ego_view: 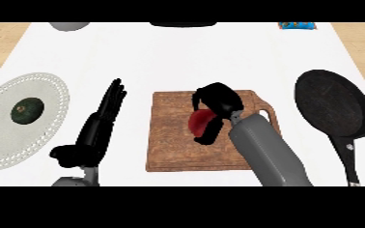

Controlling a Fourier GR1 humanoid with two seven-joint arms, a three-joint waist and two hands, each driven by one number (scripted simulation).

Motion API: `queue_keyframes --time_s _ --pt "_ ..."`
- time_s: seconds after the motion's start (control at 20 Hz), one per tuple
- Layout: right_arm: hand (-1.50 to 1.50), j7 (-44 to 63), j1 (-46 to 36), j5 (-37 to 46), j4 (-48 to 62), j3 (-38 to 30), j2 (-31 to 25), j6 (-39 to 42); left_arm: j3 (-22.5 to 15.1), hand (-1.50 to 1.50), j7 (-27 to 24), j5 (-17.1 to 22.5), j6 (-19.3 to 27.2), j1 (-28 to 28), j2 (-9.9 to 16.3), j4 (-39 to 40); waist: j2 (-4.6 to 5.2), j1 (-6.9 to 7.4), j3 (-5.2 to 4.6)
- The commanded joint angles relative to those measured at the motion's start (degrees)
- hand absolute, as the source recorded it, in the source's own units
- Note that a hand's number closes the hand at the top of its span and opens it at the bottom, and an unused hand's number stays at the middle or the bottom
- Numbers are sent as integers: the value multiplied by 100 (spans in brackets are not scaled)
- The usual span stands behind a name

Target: Pick the pear from the cutting board and place it in the pan

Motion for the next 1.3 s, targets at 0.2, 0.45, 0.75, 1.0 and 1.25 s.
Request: queue_keyframes --time_s 0.2,0.45,0.75,1.0,1.25 --pt "150 3337 160 576 -149 -1329 280 -1695 152 0 102 -2 88 -11 57 25 -17 -256 -10" --pt "150 5013 57 1477 -1057 -675 284 -2549 39 0 152 -42 73 2 15 -132 -36 -61 -3" --pt "150 6242 181 2235 -2366 -317 287 -2897 188 0 -74 -50 16 -196 14 216 13 -66 0" --pt "150 6508 504 2477 -3098 -735 287 -2920 178 0 -8 -31 -21 -248 -67 239 36 -48 3" --pt "150 5883 860 1958 -3264 -1654 -89 -3480 -52 0 120 -183 70 44 -136 -247 44 3 9"
